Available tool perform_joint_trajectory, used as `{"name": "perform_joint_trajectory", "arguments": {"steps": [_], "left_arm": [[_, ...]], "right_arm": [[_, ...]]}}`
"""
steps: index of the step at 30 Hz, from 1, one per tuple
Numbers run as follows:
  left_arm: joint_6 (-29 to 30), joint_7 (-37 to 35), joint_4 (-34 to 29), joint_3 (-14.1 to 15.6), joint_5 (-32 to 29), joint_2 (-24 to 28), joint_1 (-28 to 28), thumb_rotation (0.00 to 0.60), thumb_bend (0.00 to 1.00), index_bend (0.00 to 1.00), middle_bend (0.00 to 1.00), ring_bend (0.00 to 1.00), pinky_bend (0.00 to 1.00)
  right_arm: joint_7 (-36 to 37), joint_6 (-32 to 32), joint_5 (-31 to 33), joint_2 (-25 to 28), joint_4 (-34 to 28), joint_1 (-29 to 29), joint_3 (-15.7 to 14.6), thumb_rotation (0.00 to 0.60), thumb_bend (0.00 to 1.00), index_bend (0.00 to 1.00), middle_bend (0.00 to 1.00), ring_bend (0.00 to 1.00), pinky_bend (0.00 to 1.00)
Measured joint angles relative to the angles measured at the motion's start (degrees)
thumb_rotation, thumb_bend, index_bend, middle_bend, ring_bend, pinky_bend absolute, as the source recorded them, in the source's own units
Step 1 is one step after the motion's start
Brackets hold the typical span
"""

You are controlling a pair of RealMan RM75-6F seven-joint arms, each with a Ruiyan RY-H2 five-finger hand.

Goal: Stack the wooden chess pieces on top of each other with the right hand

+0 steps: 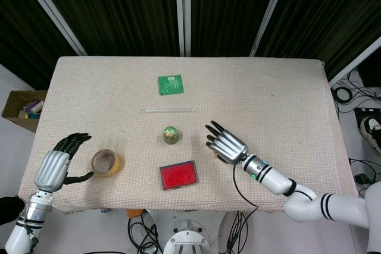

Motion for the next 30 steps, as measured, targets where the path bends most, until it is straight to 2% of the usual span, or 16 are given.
{"name": "perform_joint_trajectory", "arguments": {"steps": [30], "left_arm": [[-0.26, 0.16, -0.24, -0.06, 0.03, 0.14, -0.22, 0.6, 0.06, 0.17, 0.14, 0.12, 0.2]], "right_arm": [[-0.07, 1.66, -1.33, 0.76, -1.29, -1.26, -0.33, 0.6, 0.34, 0.4, 0.29, 0.02, 0.07]]}}
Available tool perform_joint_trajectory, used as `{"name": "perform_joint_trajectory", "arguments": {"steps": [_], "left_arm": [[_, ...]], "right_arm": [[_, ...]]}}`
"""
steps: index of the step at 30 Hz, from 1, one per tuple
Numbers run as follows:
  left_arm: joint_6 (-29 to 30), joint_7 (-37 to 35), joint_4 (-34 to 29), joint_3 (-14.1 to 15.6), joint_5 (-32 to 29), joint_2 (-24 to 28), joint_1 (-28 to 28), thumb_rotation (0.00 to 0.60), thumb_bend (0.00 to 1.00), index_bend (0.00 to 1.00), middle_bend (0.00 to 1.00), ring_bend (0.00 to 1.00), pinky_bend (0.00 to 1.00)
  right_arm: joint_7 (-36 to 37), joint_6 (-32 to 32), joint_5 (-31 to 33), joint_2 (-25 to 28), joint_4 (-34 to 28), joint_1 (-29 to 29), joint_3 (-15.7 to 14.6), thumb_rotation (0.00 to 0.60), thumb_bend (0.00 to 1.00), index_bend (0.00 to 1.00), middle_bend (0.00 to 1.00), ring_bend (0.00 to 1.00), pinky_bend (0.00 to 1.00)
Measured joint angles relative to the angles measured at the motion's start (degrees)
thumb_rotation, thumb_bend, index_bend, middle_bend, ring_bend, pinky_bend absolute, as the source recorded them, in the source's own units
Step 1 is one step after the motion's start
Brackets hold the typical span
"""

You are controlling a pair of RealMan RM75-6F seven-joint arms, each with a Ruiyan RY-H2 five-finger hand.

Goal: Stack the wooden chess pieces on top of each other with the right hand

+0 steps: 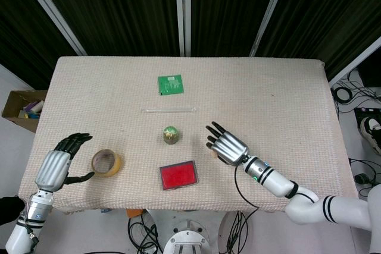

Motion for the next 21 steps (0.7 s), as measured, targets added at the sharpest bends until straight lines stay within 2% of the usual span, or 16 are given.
{"name": "perform_joint_trajectory", "arguments": {"steps": [4, 10, 13, 16, 21], "left_arm": [[0.27, 0.07, -0.02, -0.09, -0.04, 0.31, 0.09, 0.6, 0.06, 0.17, 0.14, 0.12, 0.2], [0.96, 0.87, 0.77, -0.2, -0.71, 0.85, 0.71, 0.6, 0.06, 0.17, 0.14, 0.12, 0.2], [1.53, 2.74, 1.48, -0.51, -1.87, 1.12, 1.31, 0.6, 0.06, 0.17, 0.14, 0.12, 0.2], [2.2, 5.63, 2.23, -0.95, -3.84, 1.55, 2.21, 0.6, 0.06, 0.17, 0.14, 0.12, 0.2], [4.38, 9.7, 3.21, -1.69, -7.43, 2.29, 4.75, 0.6, 0.06, 0.17, 0.14, 0.12, 0.2]], "right_arm": [[0.84, 2.63, -0.74, 1.41, -1.46, -1.13, 0.24, 0.6, 0.34, 0.36, 0.29, 0.02, 0.07], [2.42, 10.27, 0.18, 5.6, -4.04, -6.24, 0.56, 0.6, 0.34, 0.19, 0.24, 0.02, 0.15], [4.11, 15.4, 1.47, 8.42, -5.1, -10.49, 0.53, 0.6, 0.34, 0.09, 0.17, 0.02, 0.16], [7.49, 20.48, 2.7, 11.74, -6.01, -15.37, 0.18, 0.6, 0.34, 0.01, 0.09, 0.0, 0.11], [16.22, 27.95, 2.91, 15.66, -6.2, -22.84, -1.2, 0.6, 0.34, 0.0, 0.02, 0.0, 0.02]]}}
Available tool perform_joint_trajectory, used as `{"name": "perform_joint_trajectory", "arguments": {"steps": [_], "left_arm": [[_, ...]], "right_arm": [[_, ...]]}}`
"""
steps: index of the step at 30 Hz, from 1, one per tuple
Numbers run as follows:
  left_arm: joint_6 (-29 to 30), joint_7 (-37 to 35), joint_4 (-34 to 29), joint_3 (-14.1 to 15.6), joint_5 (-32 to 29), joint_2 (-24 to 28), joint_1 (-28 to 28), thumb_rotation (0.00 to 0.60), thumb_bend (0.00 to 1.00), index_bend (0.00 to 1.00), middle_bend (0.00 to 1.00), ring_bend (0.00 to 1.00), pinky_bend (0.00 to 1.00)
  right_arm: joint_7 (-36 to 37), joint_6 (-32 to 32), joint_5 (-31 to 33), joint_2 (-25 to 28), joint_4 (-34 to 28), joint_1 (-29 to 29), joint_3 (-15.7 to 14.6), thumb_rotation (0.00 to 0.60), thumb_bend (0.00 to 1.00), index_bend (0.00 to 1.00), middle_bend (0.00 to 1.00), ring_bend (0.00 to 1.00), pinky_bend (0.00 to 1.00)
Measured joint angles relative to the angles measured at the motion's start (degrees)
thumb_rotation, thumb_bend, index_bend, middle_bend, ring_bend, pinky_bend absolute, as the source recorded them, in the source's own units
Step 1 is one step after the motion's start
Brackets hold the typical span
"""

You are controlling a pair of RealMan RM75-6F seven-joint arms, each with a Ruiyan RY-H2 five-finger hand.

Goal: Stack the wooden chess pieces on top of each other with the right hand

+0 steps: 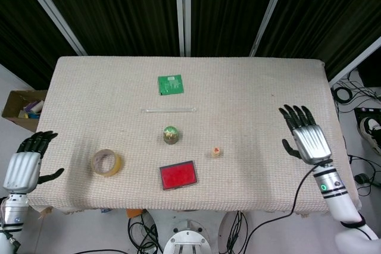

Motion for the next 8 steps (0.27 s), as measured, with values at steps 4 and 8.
{"name": "perform_joint_trajectory", "arguments": {"steps": [4, 8], "left_arm": [[1.8, 0.5, -0.09, -0.07, -0.85, 0.15, 1.76, 0.6, 0.06, 0.17, 0.14, 0.12, 0.2], [3.64, 1.33, -0.75, 0.36, -0.11, 0.06, 3.11, 0.6, 0.06, 0.17, 0.14, 0.12, 0.2]], "right_arm": [[7.66, 6.24, -1.57, 1.37, 1.43, -6.57, -1.56, 0.6, 0.35, 0.0, 0.02, 0.0, 0.0], [13.79, 11.94, -4.26, 1.49, 4.92, -12.77, -3.31, 0.6, 0.35, 0.0, 0.03, 0.0, 0.0]]}}
